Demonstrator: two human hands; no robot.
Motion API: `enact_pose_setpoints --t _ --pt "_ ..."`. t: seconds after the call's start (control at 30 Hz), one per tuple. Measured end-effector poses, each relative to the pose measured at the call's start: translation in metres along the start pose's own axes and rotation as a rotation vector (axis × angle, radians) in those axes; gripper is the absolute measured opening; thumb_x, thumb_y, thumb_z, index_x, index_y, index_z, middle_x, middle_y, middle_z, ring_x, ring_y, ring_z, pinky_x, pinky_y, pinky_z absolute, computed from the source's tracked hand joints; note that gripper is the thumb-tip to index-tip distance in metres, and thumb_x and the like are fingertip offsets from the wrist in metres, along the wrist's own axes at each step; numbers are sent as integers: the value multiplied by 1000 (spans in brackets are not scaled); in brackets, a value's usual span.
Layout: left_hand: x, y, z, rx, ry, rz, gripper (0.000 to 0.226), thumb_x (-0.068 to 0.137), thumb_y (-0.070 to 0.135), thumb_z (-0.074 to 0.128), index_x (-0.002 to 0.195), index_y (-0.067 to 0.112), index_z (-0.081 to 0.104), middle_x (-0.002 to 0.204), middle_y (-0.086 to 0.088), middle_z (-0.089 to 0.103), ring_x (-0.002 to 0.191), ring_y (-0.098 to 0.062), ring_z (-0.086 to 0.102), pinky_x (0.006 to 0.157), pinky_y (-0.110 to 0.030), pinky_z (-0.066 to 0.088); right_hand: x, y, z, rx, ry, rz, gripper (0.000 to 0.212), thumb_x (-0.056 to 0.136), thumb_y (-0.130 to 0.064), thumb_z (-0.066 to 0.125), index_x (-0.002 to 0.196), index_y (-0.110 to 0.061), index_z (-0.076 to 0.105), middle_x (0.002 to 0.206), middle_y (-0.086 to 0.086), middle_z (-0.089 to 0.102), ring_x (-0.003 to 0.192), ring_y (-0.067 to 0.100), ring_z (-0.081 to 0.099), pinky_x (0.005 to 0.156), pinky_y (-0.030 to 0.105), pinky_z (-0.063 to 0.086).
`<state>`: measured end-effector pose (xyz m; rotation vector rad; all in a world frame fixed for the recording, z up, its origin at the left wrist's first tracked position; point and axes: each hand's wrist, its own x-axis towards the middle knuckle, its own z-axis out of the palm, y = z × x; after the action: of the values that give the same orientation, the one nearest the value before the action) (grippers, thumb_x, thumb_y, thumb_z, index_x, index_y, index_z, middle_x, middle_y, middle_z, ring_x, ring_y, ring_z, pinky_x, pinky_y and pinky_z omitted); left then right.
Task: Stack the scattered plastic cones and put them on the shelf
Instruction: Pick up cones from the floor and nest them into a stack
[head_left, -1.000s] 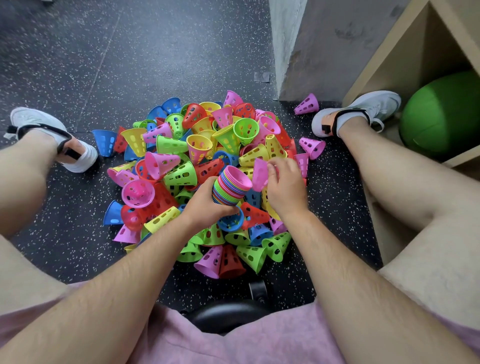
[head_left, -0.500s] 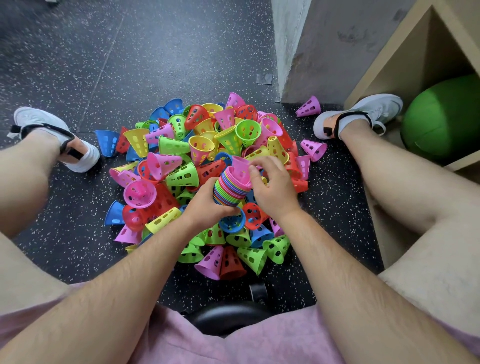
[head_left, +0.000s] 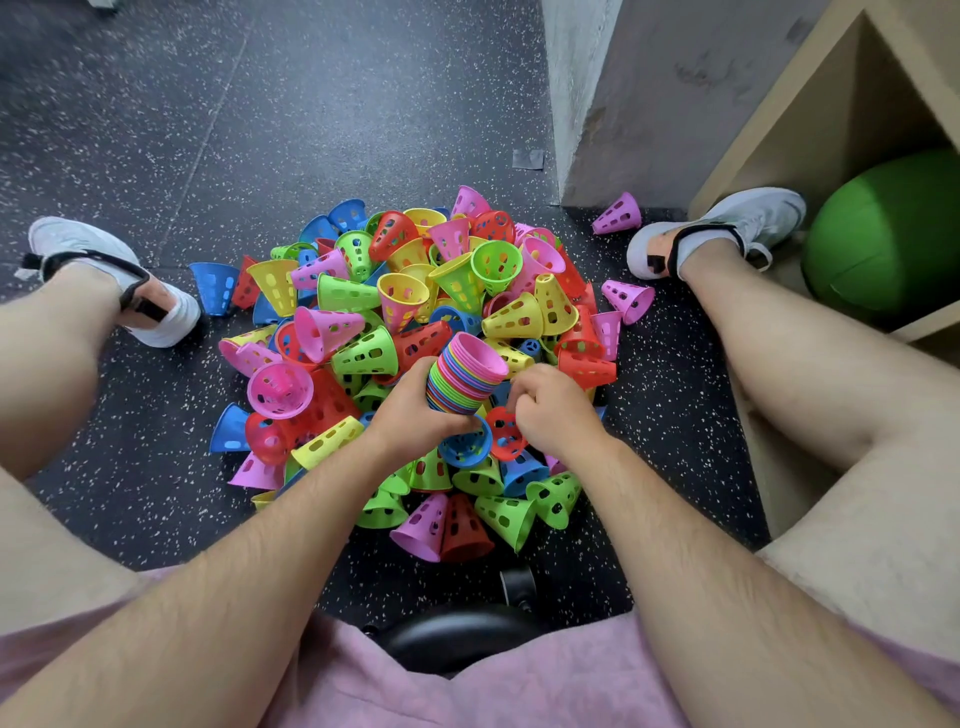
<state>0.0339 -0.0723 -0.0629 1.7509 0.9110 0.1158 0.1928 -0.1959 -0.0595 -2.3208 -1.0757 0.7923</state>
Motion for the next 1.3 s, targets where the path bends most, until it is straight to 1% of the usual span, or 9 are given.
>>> enact_pose_setpoints --t 0.1,0.23,0.5,0.6,0.73,0.83,1.0,1.17,1.3 --pt "0 0 -1 -4 1 0 70 71 19 93 127 24 51 107 0 65 94 -14 68 78 -29 59 -2 3 5 -223 -176 -52 33 85 -12 47 95 -21 78 124 -4 63 126 22 43 107 39 38" --pt "-1 0 -1 1 1 0 70 71 20 93 127 25 51 107 1 65 95 -13 68 81 -31 60 0 7 14 -312 -223 -16 36 89 -20 45 115 -18 70 133 -4 60 131 23 38 111 42 34" --pt "-2 3 -2 -3 -1 -3 69 73 18 92 126 27 49 107 2 64 92 -8 67 72 -19 55 0 5 7 -388 -246 -44 34 92 -24 43 99 -22 76 125 -4 64 128 24 40 111 42 32" --pt "-2 2 -2 -5 -6 -7 70 73 19 93 126 27 49 108 1 64 94 -11 67 78 -25 58 1 10 11 -395 -273 44 32 89 -26 42 95 -21 73 113 4 64 124 28 42 107 43 35" --pt "-3 0 -2 -13 6 -6 70 71 19 93 127 25 51 109 0 65 95 -12 68 80 -28 59 6 10 10 -203 -50 66 25 87 -26 43 80 -14 64 92 2 60 96 27 57 80 37 47" --pt "-3 1 -3 -23 6 -12 70 72 18 93 127 26 50 109 1 65 95 -10 67 75 -20 54 7 2 -2 24 161 88 33 96 -43 49 101 -16 68 103 -5 60 95 14 57 81 32 48" --pt "-2 0 -2 -23 3 -17 70 72 20 93 127 26 50 109 1 65 94 -9 67 74 -20 53 6 -6 -22 269 527 58 56 78 -66 70 106 -17 68 105 -6 60 98 11 57 85 26 48" --pt "-1 -3 -1 -1 -6 -7 70 71 22 94 126 29 50 109 1 66 95 -12 69 83 -32 60 7 -18 -27 383 514 57 60 71 -68 75 108 -22 67 107 -7 61 99 11 59 86 31 53" --pt "-3 -4 -1 -13 1 -15 69 72 21 94 125 28 50 108 3 66 95 -10 69 78 -25 57 4 -24 -25 385 491 -21 46 77 -60 75 105 -24 68 103 -8 65 94 9 61 82 31 54"
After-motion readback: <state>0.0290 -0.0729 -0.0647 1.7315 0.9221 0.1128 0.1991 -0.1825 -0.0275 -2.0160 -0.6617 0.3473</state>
